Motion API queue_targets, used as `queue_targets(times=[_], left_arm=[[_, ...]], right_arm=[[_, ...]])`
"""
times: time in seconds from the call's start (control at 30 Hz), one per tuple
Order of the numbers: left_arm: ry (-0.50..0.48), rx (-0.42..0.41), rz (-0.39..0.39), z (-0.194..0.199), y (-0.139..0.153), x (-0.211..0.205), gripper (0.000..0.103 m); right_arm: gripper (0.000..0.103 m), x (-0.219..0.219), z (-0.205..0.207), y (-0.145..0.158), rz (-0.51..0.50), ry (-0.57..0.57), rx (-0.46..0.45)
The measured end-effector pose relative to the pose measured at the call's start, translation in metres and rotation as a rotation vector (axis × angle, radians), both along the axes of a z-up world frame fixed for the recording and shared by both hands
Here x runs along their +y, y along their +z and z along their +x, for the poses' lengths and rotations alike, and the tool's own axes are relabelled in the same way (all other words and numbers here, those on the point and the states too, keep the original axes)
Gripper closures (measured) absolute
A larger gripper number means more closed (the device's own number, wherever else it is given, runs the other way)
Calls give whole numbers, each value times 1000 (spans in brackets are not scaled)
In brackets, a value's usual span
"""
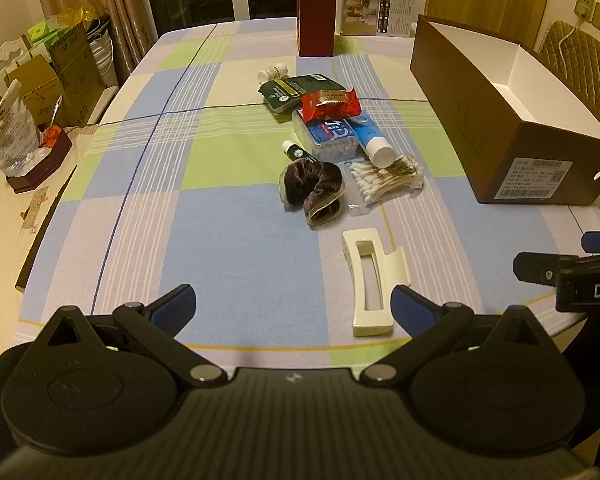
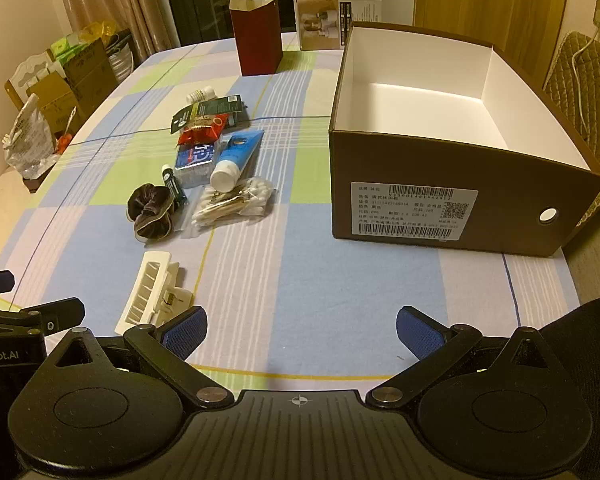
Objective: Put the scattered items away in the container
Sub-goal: 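Move the right tool toward the cream hair claw clip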
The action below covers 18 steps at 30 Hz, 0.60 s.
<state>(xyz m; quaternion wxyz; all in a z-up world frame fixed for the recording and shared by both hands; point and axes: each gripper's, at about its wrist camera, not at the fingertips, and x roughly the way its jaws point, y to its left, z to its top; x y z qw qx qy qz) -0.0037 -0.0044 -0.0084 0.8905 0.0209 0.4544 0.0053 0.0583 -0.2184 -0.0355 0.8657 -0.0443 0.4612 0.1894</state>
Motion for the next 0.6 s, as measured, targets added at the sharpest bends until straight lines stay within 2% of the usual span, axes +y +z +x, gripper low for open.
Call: queue_targets(times=[0.6], left_arm=[[11, -2, -8, 1, 4, 0, 1]], right_arm=[[0, 0, 0, -2, -8, 4, 4]])
